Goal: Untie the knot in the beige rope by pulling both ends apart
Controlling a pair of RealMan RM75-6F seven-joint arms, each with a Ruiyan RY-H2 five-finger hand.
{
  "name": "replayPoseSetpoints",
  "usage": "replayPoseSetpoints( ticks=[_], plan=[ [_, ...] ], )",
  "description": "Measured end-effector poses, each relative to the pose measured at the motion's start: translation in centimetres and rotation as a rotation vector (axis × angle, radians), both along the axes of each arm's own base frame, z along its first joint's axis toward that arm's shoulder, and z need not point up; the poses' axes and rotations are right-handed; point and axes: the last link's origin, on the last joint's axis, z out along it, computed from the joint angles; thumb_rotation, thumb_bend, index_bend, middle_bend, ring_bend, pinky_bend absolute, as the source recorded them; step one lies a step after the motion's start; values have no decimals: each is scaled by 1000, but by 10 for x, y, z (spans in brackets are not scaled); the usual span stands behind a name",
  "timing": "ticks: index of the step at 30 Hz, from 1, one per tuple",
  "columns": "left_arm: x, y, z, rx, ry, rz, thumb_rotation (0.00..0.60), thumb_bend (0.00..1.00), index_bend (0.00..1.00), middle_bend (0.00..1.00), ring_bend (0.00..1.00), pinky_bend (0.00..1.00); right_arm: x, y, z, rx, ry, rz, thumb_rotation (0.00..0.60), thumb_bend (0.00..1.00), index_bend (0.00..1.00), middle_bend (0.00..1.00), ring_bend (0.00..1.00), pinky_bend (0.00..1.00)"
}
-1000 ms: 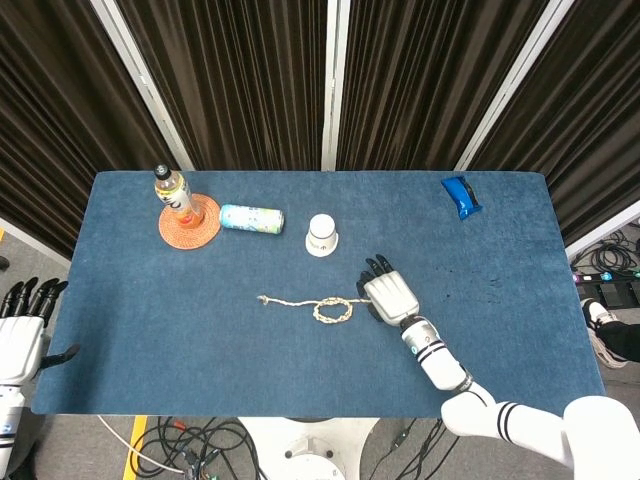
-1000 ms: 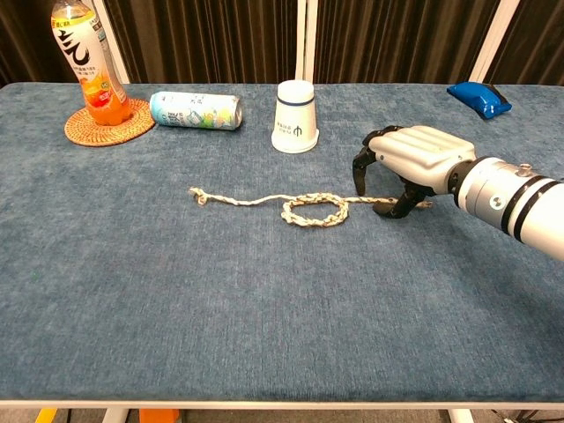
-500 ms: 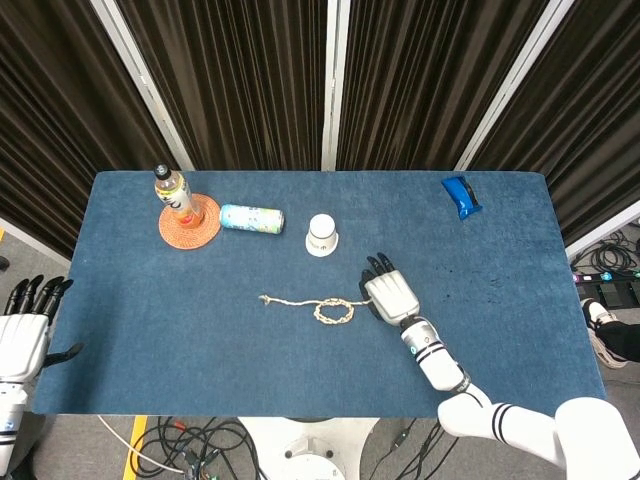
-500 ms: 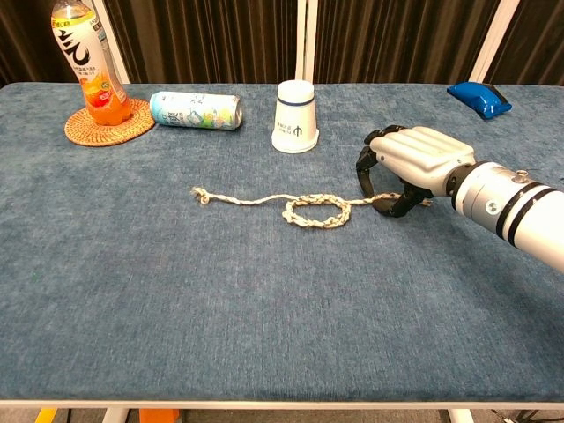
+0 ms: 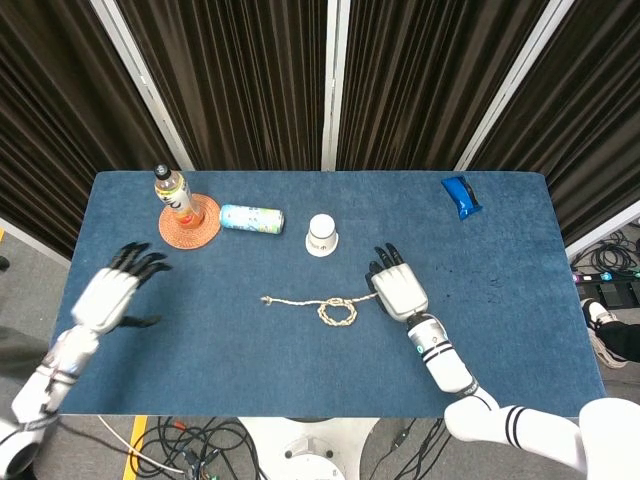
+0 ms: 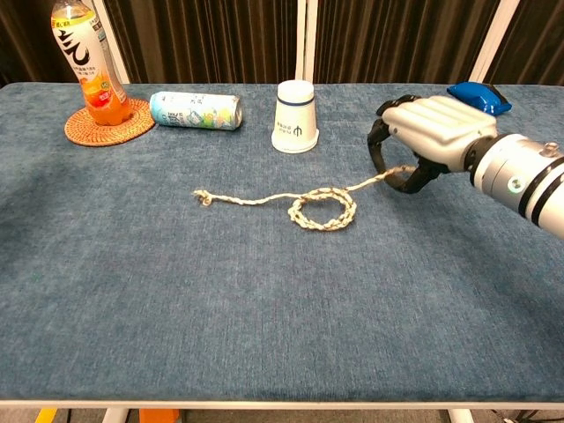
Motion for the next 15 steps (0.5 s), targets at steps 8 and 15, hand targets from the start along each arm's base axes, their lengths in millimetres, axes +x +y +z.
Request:
replayPoseSetpoints(
  ticks=[8,15],
  plan=[
    [66,49,-70,-172,-21,-104,600,169,397,184,79,33,8,-6,0,-14,14,-9,600,385,626,324,61,52],
    [101,60,-117,-243,-6,-132,600,225,438,184,79,33,7,-7,-1,-14,22,-17,600,391,625,323,61,48]
  ],
)
